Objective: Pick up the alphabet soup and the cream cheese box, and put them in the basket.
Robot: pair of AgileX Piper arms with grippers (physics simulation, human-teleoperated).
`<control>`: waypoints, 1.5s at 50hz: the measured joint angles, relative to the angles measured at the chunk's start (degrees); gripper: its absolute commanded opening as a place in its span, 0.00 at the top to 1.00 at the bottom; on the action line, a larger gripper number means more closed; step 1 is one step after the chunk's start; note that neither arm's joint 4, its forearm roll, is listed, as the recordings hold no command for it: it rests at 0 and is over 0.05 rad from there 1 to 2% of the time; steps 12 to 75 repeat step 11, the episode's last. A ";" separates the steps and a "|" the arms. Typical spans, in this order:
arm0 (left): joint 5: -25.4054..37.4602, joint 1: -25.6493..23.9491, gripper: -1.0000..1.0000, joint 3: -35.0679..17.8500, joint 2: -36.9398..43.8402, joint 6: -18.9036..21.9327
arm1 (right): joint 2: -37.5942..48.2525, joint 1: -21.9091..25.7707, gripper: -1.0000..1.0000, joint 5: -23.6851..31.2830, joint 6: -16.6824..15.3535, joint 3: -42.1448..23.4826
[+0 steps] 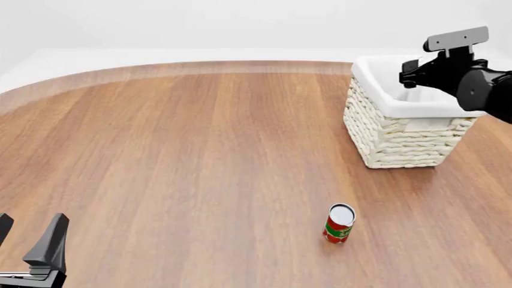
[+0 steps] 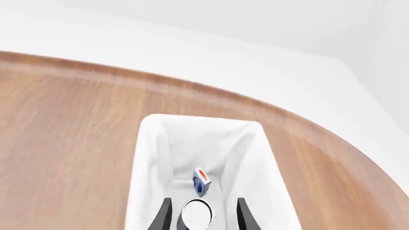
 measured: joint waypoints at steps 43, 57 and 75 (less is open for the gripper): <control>0.00 0.00 0.00 0.00 0.00 0.00 | -6.60 -0.39 0.00 -4.62 0.92 8.91; 0.00 0.00 0.00 0.00 0.00 0.00 | -6.60 -0.39 0.00 -4.62 0.92 8.91; 0.00 0.00 0.00 0.00 0.00 0.00 | -6.60 -0.39 0.00 -4.62 0.92 8.91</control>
